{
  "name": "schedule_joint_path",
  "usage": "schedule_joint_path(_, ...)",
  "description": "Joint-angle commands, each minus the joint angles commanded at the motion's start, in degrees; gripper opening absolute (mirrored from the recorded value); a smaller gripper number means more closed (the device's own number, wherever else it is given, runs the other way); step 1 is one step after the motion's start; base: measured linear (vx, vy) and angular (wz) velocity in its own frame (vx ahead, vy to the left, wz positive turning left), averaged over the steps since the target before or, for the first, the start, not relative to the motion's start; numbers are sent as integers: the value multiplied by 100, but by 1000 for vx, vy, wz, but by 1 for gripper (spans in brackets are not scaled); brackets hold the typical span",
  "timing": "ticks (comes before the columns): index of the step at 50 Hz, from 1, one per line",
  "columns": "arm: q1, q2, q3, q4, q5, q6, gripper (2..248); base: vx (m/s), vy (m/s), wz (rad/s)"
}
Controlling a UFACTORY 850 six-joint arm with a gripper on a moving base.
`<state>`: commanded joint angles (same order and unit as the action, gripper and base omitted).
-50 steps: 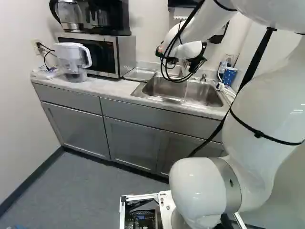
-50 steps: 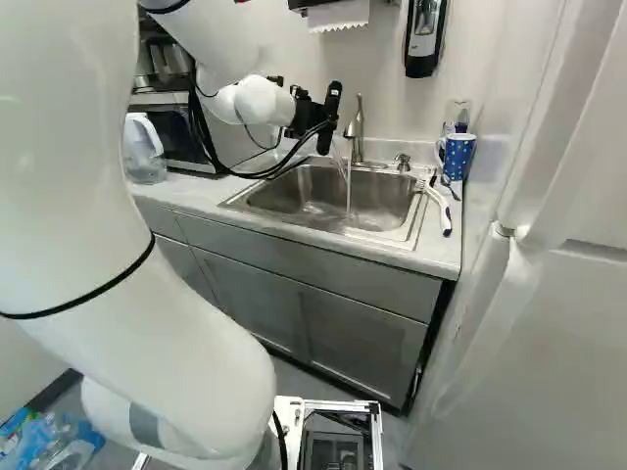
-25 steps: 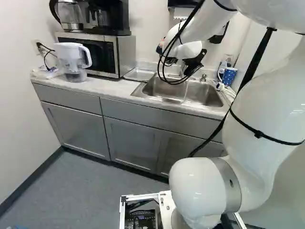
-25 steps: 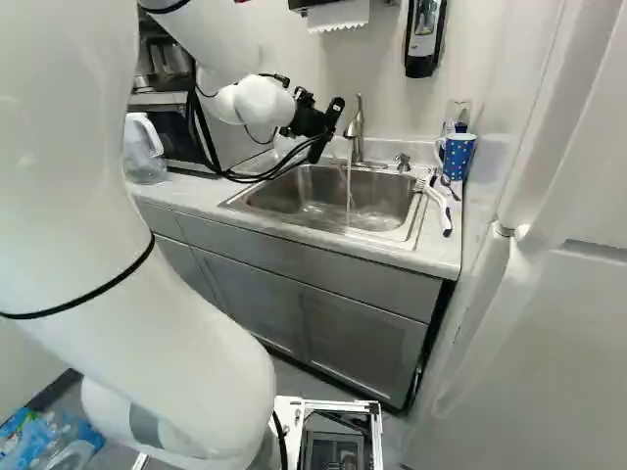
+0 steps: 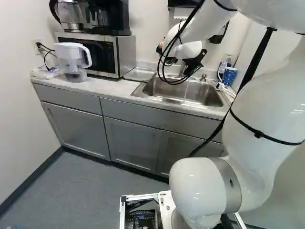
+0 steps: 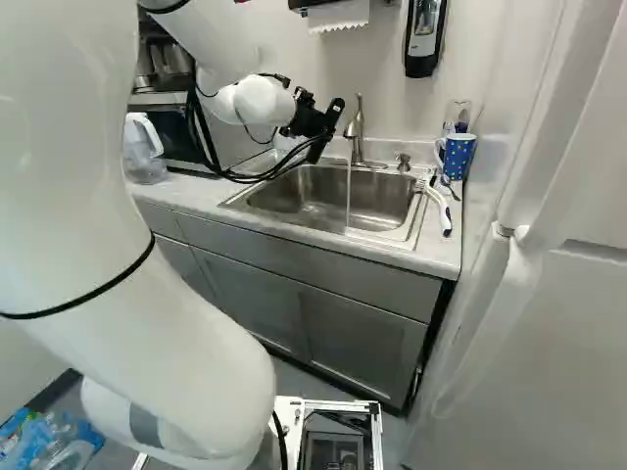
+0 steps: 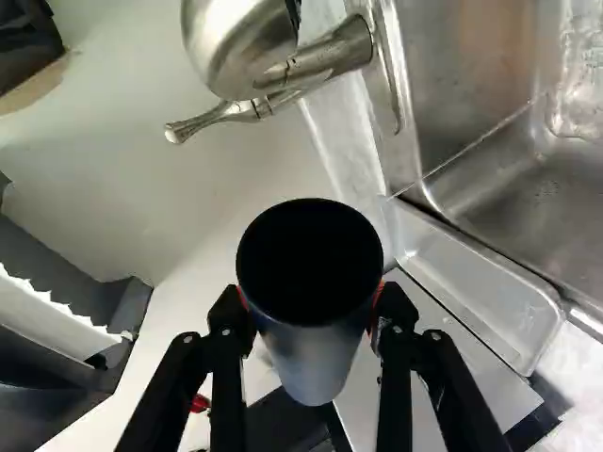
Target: Rinse the cup and place it in the tray
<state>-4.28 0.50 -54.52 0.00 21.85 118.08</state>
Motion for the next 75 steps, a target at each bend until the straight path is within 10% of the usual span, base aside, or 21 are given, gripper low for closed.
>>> schedule_joint_path(75, 0, 0, 0, 0, 0, -4395, 126, 0, 0, 0)
